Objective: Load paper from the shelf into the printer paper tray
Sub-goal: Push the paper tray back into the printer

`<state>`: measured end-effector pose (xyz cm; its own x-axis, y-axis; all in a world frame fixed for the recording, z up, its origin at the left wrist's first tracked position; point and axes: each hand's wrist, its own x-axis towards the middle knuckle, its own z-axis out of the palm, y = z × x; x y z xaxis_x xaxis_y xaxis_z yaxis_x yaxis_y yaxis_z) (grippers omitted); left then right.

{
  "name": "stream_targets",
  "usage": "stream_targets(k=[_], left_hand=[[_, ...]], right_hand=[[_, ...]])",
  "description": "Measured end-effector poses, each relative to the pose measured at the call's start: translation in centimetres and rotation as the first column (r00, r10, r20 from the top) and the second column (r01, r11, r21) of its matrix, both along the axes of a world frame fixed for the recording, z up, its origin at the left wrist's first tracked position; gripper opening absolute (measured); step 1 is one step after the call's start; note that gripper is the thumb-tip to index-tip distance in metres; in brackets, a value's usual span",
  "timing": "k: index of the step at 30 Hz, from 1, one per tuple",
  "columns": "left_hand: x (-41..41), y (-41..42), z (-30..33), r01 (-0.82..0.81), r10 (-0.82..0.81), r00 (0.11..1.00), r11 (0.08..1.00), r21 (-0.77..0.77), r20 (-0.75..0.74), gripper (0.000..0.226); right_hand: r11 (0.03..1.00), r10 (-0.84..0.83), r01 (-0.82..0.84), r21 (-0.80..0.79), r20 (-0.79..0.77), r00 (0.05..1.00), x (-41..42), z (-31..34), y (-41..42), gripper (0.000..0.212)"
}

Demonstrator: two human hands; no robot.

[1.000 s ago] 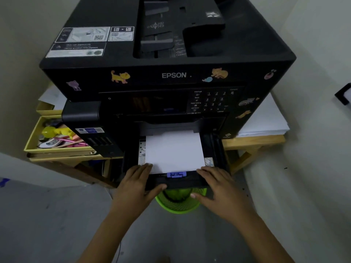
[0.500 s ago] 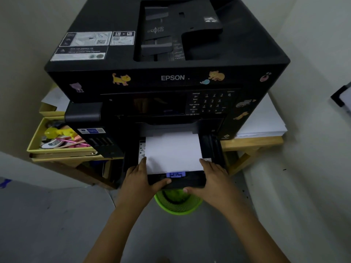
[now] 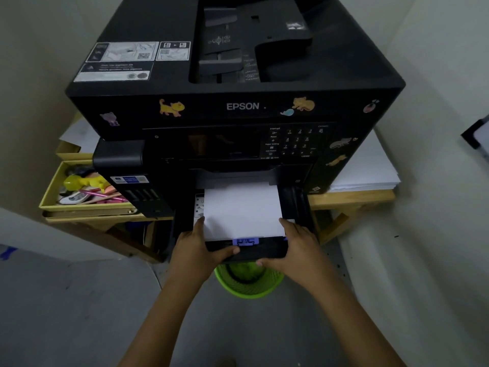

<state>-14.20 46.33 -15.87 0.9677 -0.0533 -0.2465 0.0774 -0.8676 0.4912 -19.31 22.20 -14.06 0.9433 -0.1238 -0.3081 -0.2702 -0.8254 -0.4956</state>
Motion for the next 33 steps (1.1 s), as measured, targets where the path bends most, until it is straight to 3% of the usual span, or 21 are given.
stream_targets(k=[8, 20, 26, 33], left_hand=[[-0.5, 0.4, 0.3, 0.042, -0.043, 0.995, 0.999, 0.02, 0.089, 0.123], [-0.6, 1.5, -0.5, 0.08, -0.08, 0.996, 0.997, 0.009, 0.048, 0.13], [-1.8, 2.8, -1.2, 0.231, -0.225, 0.966, 0.973, -0.03, 0.129, 0.123], [-1.9, 3.4, -3.3, 0.32, -0.333, 0.913, 0.943, 0.094, 0.235, 0.109]], right_hand=[[0.999, -0.022, 0.022, 0.027, 0.029, 0.999, -0.5, -0.7, -0.1, 0.123], [0.999, -0.011, 0.007, 0.037, 0.1, 0.995, -0.8, -2.7, -0.6, 0.123], [0.994, 0.055, -0.078, 0.071, 0.282, 0.958, -2.0, -5.0, -2.1, 0.099], [0.99, 0.121, -0.142, 0.017, 0.431, 0.894, -2.4, -6.5, -2.5, 0.076]])
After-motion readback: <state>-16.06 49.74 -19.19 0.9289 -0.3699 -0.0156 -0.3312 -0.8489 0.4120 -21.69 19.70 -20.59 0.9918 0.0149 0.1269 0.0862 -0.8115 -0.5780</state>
